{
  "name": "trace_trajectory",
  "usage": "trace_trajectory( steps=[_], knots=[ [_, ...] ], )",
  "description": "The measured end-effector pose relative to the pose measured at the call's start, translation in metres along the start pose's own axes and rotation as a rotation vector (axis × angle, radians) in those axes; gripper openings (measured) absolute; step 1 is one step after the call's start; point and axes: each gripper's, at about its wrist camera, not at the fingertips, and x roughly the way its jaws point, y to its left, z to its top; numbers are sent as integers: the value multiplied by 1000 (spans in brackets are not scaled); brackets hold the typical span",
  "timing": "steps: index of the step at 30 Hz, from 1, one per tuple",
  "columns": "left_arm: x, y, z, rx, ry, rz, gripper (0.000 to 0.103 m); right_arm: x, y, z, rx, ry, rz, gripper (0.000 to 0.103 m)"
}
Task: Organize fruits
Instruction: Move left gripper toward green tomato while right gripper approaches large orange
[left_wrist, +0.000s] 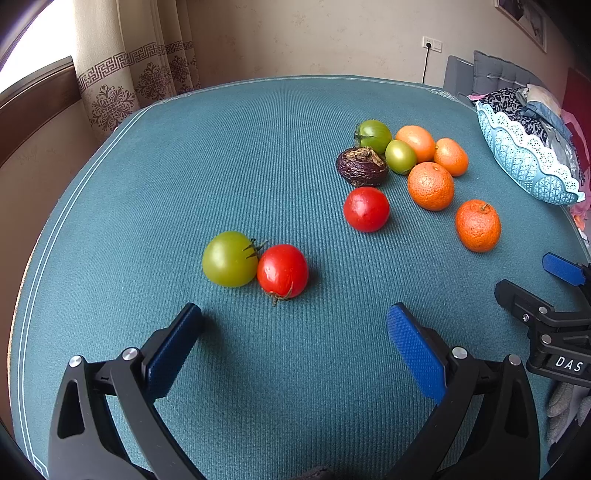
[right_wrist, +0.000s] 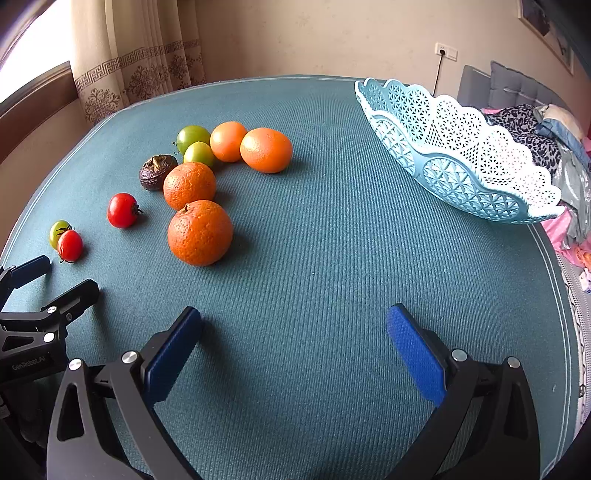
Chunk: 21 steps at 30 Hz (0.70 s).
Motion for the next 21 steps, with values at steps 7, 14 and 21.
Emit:
trace_trajectory(
  steps=[7,14,21],
  knots=[
    [-4,14,0,-22,-6,-46,101,0,0,0,-4,2,-2,98],
    [-15,33,-4,-51,-22,-46,101,0,1,1,-4,3,-3,98],
    [-13,55,5,-86,-16,-67,100,0,1,0,-13,9,1,98]
  ],
)
